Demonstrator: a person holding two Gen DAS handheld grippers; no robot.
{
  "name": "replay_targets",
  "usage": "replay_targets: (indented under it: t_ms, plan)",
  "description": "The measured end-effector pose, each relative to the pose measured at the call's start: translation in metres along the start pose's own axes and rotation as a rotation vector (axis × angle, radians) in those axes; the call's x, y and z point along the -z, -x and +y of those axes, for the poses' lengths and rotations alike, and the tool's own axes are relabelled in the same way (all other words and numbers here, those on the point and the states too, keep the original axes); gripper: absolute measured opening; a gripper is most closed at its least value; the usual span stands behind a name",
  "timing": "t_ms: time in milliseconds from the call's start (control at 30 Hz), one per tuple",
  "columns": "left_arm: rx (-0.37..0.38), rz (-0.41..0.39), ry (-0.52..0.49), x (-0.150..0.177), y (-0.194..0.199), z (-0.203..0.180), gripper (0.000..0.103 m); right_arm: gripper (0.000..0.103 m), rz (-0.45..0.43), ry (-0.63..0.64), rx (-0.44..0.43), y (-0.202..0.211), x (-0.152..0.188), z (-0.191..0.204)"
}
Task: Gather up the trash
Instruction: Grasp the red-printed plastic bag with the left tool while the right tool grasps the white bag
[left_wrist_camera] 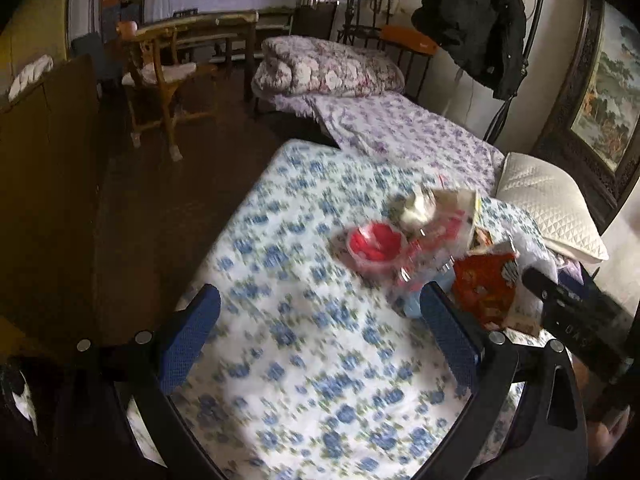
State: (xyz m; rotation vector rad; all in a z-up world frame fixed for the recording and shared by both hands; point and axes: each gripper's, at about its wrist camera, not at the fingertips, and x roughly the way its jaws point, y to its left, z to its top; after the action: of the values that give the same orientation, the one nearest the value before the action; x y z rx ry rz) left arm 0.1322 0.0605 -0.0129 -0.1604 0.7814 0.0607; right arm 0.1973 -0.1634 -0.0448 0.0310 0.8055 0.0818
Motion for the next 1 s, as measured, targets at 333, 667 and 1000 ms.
replay_targets:
  t_ms: [333, 667, 1000]
  plan:
    - [0.048, 0.038, -0.094, -0.013, -0.034, -0.029, 0.096, 0.022, -0.009, -0.187, -0.125, 0.048, 0.04, -0.006]
    - [0.03, 0.069, -0.235, -0.013, -0.073, -0.083, 0.096, 0.022, 0.009, -0.217, -0.142, 0.041, 0.041, -0.013]
    - [0.084, 0.083, -0.204, -0.02, -0.085, -0.082, 0.037, 0.022, 0.003, -0.211, -0.165, 0.04, 0.038, -0.008]
